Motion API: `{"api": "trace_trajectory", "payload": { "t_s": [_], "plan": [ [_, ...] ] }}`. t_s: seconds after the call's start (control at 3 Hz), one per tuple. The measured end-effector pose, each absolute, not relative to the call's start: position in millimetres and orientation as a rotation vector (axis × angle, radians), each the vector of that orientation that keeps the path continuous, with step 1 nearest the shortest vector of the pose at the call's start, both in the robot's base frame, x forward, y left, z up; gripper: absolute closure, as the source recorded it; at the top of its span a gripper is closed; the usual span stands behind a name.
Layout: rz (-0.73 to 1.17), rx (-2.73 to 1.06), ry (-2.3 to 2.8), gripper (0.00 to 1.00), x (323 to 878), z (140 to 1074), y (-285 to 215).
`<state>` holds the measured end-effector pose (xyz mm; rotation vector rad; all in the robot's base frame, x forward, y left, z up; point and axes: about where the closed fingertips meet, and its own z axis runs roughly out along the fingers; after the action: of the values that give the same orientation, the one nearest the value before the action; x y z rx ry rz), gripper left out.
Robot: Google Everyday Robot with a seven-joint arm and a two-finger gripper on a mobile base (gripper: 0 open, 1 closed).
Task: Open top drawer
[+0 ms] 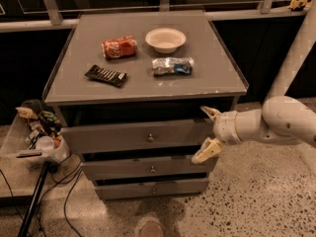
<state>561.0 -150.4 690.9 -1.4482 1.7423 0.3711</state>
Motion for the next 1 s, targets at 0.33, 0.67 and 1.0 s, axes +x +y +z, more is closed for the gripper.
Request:
{"api": "trace_trajectory", "payload": {
  "t_s": [0.33,0.67,1.0],
  "plan": [
    [0.379,-1.493,1.678,0.00,582.9,689.7,-138.7],
    [0.425,-1.574,1.644,0.00,594.0,670.6,-125.9],
    [0.426,-1.577,1.642,0.00,594.4,670.4,-124.5]
  ]
}}
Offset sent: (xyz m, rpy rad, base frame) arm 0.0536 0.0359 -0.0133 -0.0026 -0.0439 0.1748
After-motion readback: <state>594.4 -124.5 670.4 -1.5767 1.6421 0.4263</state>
